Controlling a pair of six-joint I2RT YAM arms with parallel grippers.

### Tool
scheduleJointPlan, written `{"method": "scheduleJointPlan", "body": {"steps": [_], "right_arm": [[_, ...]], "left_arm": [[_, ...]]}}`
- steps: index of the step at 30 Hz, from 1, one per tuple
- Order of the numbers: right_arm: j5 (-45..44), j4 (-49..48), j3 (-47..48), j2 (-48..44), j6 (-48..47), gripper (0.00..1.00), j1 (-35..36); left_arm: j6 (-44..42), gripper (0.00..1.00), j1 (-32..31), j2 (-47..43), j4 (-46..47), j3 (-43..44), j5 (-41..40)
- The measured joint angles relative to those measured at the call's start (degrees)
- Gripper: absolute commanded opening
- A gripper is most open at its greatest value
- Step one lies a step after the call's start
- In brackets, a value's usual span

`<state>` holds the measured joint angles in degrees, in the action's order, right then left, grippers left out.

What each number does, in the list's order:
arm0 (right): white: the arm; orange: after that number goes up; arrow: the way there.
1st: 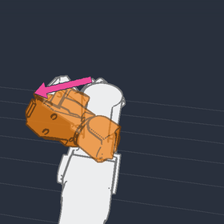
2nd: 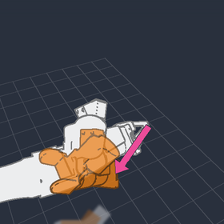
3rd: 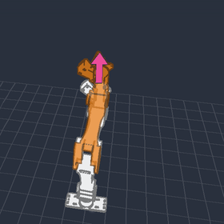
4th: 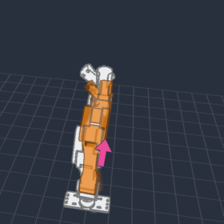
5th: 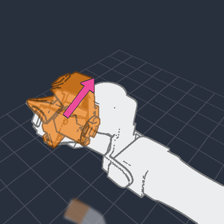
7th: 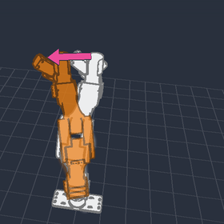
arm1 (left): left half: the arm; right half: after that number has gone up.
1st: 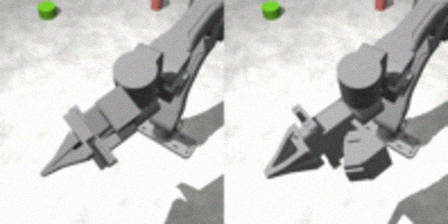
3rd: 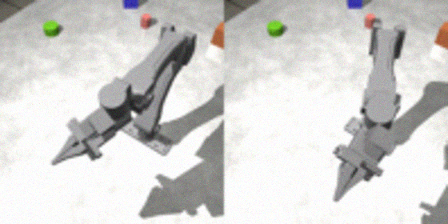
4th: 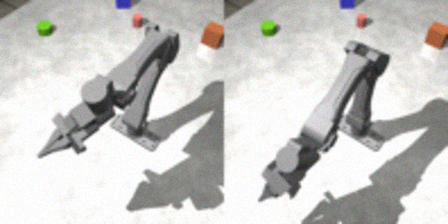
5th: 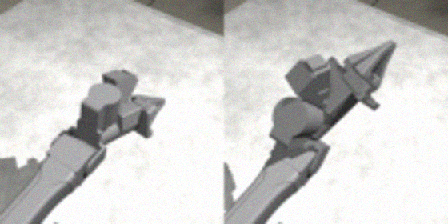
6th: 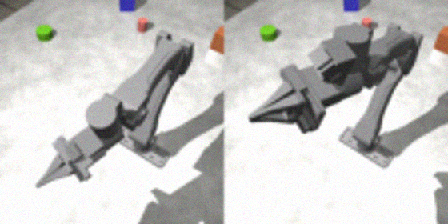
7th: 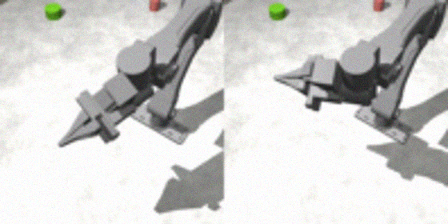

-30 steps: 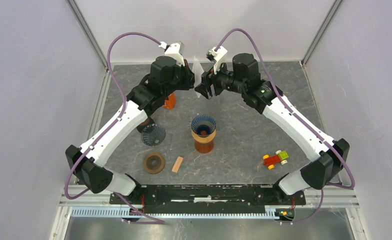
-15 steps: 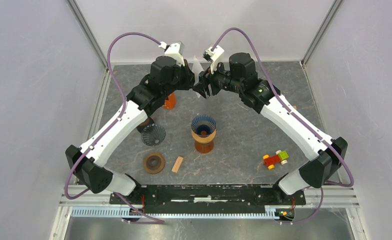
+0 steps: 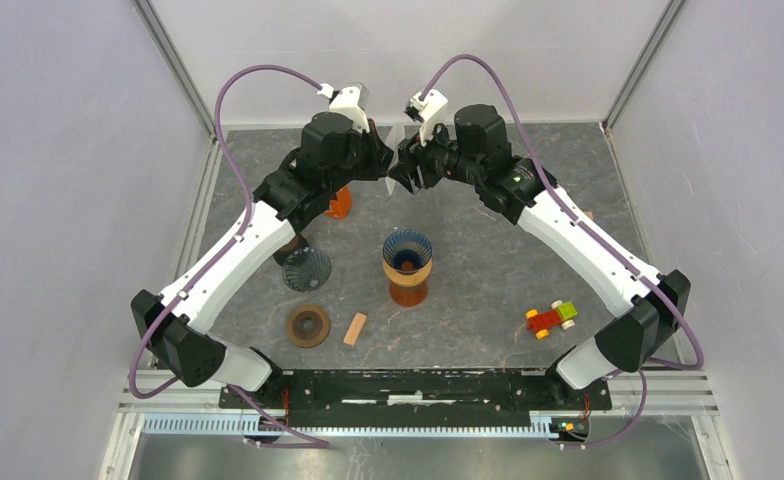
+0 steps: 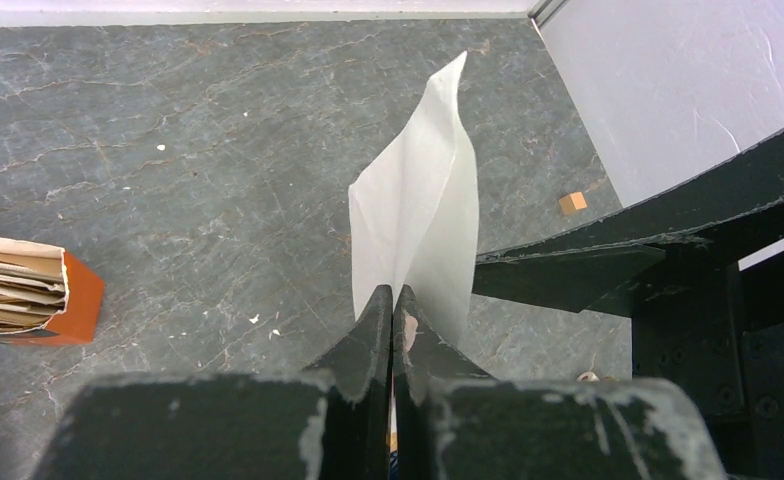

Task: Place the coffee filter in the dripper
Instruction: Place the coffee filter in the coffee dripper.

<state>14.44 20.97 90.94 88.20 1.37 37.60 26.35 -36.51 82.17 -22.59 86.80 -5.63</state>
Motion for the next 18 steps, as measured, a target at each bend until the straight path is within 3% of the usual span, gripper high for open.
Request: {"method": "scheduleJointPlan", "body": {"steps": [13,18], "right_arm": [[-0.96,0.55,0.17,-0.02,0.13,0.43,0.02],[1.29,0.13,0.17,-0.02,1.66,0.41,0.0]], "left_arm": [[-0.02,0.02,0.0,0.0,0.5,-0.94,0.22],[-0.04,0.02,0.0,0.0,0.85,-0.94,0.15]]}}
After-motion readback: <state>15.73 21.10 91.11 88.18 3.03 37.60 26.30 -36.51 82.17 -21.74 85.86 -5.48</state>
